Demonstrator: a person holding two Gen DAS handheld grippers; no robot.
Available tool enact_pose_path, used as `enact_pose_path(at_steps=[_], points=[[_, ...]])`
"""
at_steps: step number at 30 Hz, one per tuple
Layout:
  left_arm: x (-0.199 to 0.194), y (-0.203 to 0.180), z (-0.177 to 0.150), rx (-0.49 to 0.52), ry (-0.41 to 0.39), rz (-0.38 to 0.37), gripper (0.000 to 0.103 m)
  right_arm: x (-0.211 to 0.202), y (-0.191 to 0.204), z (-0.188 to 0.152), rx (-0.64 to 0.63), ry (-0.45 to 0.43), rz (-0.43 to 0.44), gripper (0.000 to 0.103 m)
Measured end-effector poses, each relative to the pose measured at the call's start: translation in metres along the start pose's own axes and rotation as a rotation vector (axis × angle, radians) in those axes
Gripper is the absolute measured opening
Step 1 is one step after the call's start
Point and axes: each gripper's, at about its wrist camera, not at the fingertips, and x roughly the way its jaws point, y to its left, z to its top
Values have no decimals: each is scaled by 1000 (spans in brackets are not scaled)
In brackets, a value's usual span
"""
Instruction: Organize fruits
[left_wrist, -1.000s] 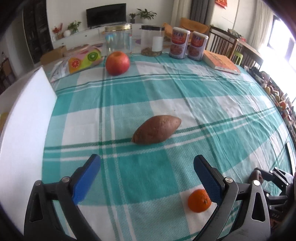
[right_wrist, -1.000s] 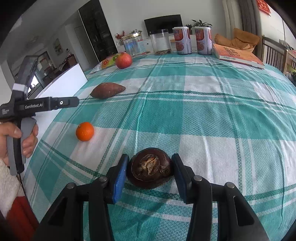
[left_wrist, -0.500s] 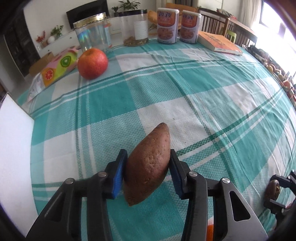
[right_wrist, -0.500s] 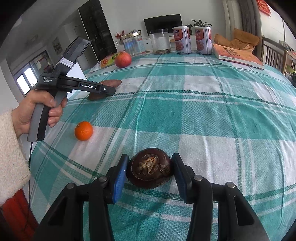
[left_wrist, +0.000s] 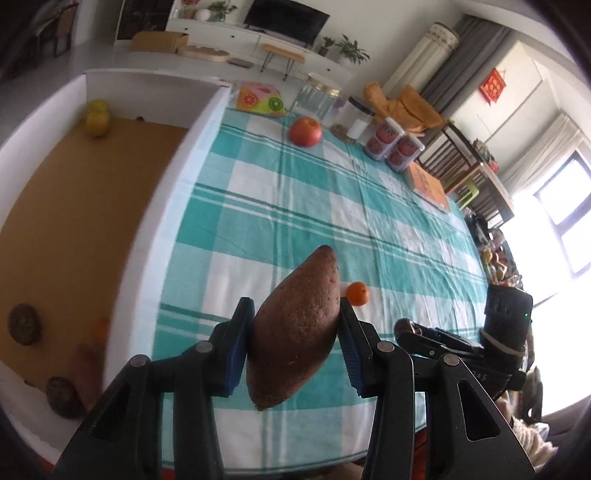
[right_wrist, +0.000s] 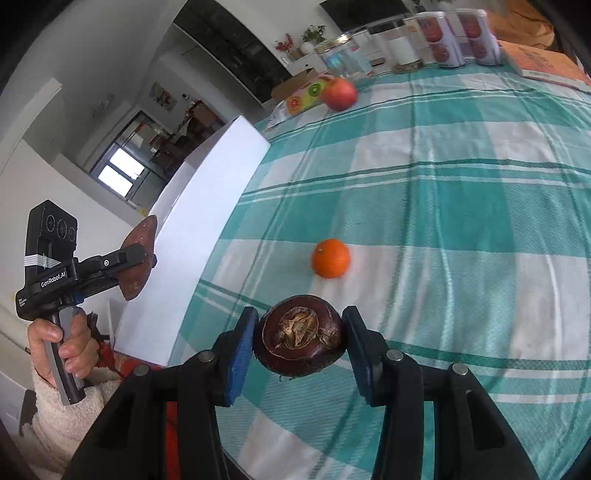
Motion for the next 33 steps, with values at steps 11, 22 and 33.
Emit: enact_pose_path(at_steps=[11, 22, 33], points=[[-3, 137, 21, -201, -58, 413, 47, 141, 241, 57, -503, 119, 39, 47], [-33, 133, 13, -250, -221, 508, 94, 138, 231, 81, -497, 9, -51, 83], [37, -35, -31, 120, -165, 222, 98, 15, -10, 51, -245, -105, -501, 99]])
